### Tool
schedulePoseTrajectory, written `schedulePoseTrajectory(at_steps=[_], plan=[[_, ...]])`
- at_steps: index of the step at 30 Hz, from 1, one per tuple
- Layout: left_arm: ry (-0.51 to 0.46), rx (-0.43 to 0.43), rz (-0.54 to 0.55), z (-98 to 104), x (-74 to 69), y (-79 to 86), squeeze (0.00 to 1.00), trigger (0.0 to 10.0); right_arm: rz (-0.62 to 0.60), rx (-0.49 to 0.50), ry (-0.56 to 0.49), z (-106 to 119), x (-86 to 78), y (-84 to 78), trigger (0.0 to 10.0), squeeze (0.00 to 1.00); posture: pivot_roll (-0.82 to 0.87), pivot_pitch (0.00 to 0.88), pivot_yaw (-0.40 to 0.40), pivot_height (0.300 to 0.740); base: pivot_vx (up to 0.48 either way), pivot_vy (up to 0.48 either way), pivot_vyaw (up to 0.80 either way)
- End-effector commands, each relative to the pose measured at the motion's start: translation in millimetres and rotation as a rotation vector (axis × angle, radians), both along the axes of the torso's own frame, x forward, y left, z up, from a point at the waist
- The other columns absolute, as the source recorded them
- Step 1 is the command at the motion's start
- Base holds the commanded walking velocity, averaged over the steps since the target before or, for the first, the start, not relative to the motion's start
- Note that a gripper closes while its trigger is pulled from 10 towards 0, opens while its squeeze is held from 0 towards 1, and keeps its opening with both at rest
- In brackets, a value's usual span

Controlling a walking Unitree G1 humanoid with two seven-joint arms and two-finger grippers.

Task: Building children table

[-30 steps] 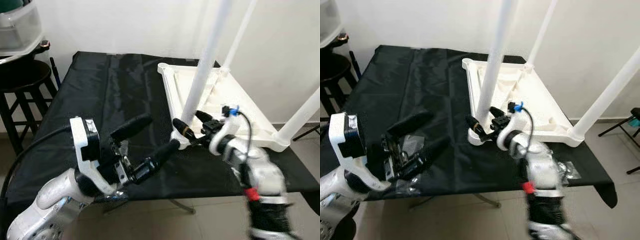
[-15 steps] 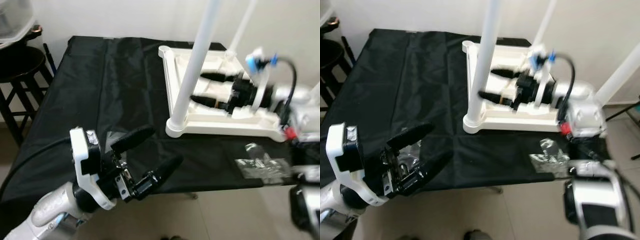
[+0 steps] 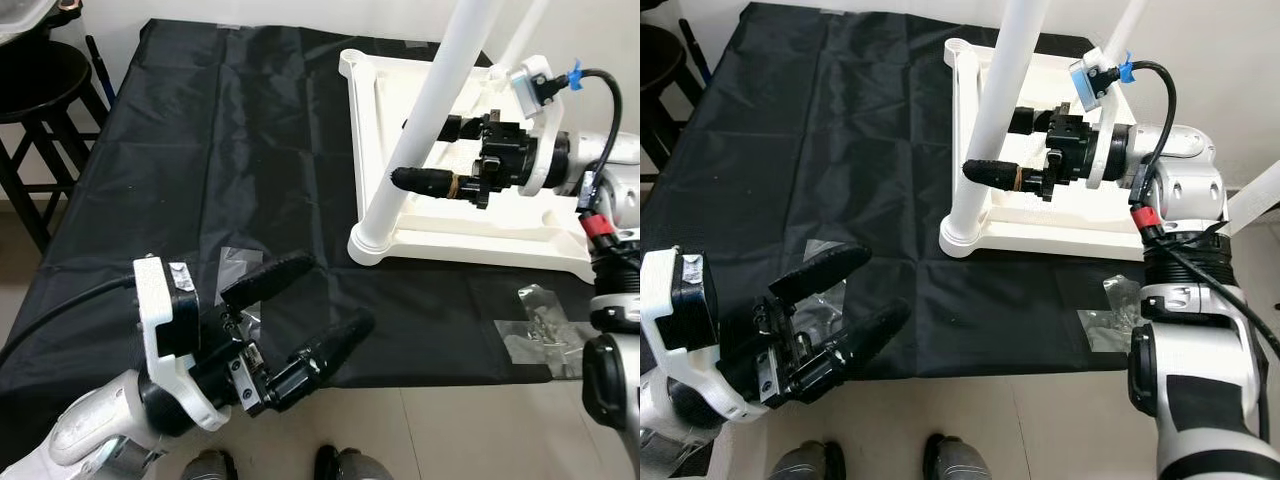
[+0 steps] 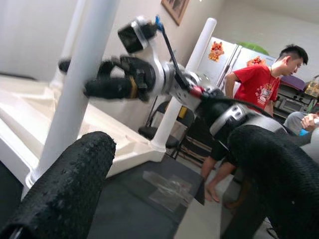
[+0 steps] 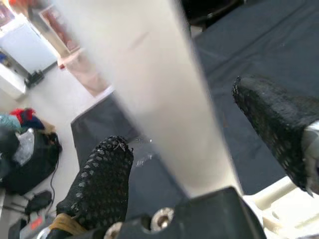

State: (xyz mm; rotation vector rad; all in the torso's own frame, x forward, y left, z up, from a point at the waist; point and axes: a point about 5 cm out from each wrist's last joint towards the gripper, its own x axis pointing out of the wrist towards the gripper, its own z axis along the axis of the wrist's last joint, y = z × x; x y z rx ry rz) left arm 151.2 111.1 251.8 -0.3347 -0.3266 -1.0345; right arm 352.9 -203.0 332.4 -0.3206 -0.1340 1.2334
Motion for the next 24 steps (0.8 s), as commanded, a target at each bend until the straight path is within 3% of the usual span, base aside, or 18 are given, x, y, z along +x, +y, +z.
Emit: schedulePoseTrajectory(at_steps=[1,14,18,19,20,21,22,24], plan=[[0.004,0.003,-0.031,2.7,-7.9,-4.0,0.0,10.0,0.013,0.007,-0.033,4.5,2.5,4.1,0.0,0.79,0.05,0.303,-0.128,0.74,0.0,0.0,0.0],[0.019,-0.003,-0.025,5.1,-9.0,-6.1,0.0,10.0,0.077,-0.065,-0.053,18.0,4.7,-4.4,0.0,0.8,0.02,0.299,-0.133,0.74,0.0,0.0,0.0],[0.02,-0.009,-0.025,5.0,-6.9,-7.3,0.0,10.0,-0.018,-0.07,-0.045,12.0,-2.1,-10.4,0.0,0.8,-0.03,0.286,-0.16,0.74,0.0,0.0,0.0],[0.022,-0.009,-0.019,3.3,-4.6,-7.7,0.0,10.0,-0.116,0.04,0.031,-16.3,-14.7,4.0,0.0,0.8,-0.04,0.267,-0.196,0.74,0.0,0.0,0.0],[0.022,-0.009,-0.019,3.3,-4.6,-7.7,0.0,10.0,-0.116,0.04,0.031,-16.3,-14.7,4.0,0.0,0.8,-0.04,0.267,-0.196,0.74,0.0,0.0,0.0],[0.021,-0.005,-0.01,1.9,-2.8,-7.8,0.0,10.0,-0.221,0.12,0.116,-50.4,-34.9,19.4,0.0,0.8,-0.04,0.264,-0.197,0.74,0.0,0.0,0.0],[0.019,-0.006,0.002,-0.5,1.0,-7.0,0.0,10.0,-0.63,0.199,0.148,-98.4,-47.9,31.9,0.0,0.82,-0.05,0.23,-0.199,0.74,0.0,0.0,0.0],[0.019,-0.006,0.002,-0.5,1.0,-7.0,0.0,10.0,-0.63,0.199,0.148,-98.4,-47.9,31.9,0.0,0.82,-0.05,0.23,-0.199,0.74,0.0,0.0,0.0]])
